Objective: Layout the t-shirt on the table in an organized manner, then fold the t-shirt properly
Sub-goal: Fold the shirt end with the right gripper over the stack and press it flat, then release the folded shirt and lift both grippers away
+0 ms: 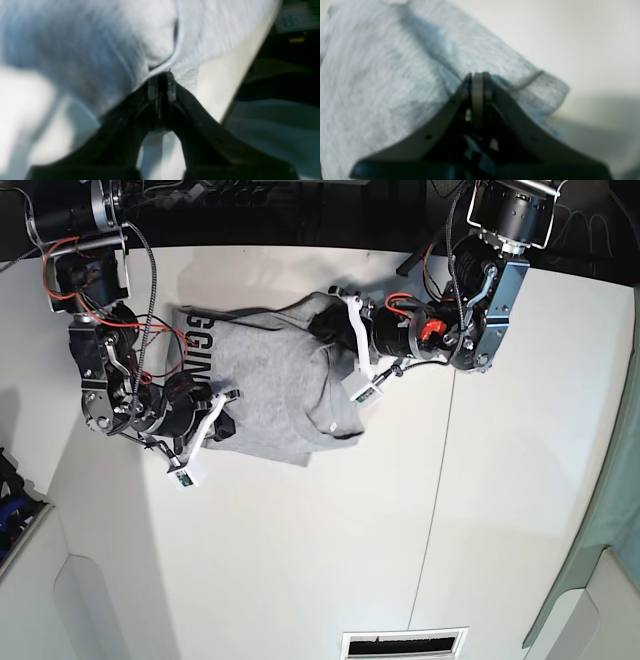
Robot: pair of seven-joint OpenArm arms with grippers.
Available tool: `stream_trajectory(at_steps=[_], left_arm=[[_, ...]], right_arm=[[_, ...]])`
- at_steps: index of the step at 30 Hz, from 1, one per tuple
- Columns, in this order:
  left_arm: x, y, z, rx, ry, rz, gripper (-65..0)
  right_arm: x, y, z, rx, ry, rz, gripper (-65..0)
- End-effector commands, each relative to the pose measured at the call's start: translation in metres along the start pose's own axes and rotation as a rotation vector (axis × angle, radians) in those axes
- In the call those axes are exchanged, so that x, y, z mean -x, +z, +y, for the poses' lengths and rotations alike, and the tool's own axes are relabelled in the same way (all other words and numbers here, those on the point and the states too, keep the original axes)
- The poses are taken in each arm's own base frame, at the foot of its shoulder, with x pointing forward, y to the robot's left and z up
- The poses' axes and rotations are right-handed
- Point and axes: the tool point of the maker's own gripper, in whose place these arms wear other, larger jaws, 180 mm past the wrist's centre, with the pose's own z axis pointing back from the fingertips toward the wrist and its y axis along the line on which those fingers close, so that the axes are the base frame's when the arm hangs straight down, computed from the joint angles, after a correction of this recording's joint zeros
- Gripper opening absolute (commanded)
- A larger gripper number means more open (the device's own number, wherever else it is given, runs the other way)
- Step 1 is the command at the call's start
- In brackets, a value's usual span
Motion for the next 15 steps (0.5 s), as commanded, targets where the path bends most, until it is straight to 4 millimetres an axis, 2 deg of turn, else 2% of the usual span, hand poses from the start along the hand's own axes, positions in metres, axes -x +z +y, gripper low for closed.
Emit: stream_trajectory(at_steps=[1,5,8,12,15], left_arm=[[-0.014,0.003,0.009,-0.02,-0.021,-0.023,-60.6],[-0.032,0.003,0.034,-0.056,-0.011,-0.034,-60.6],[-0.06,0.005,0.047,-0.07,-0.019,-0.058,-60.6],[-0.096,0.014,0.058,-0.092,-0.051,-0.095,-60.6],[-0.108,0.022,0.064,-0.109,-0.07,-0.095,-60.5]], right_arm=[[-0.005,0.006,0.003,-0.014,0.01,-0.016,-65.0],[0.018,0.017,0.029,-0.072,-0.006,-0.013,-65.0],[0.028,0.026,0.053,-0.124,-0.028,-0.042,-65.0],[0.037,0.032,0.08,-0.169,-0.037,-0.064,-65.0],[0.037,0.029,0.095,-0.191,-0.047,-0.075,-65.0]])
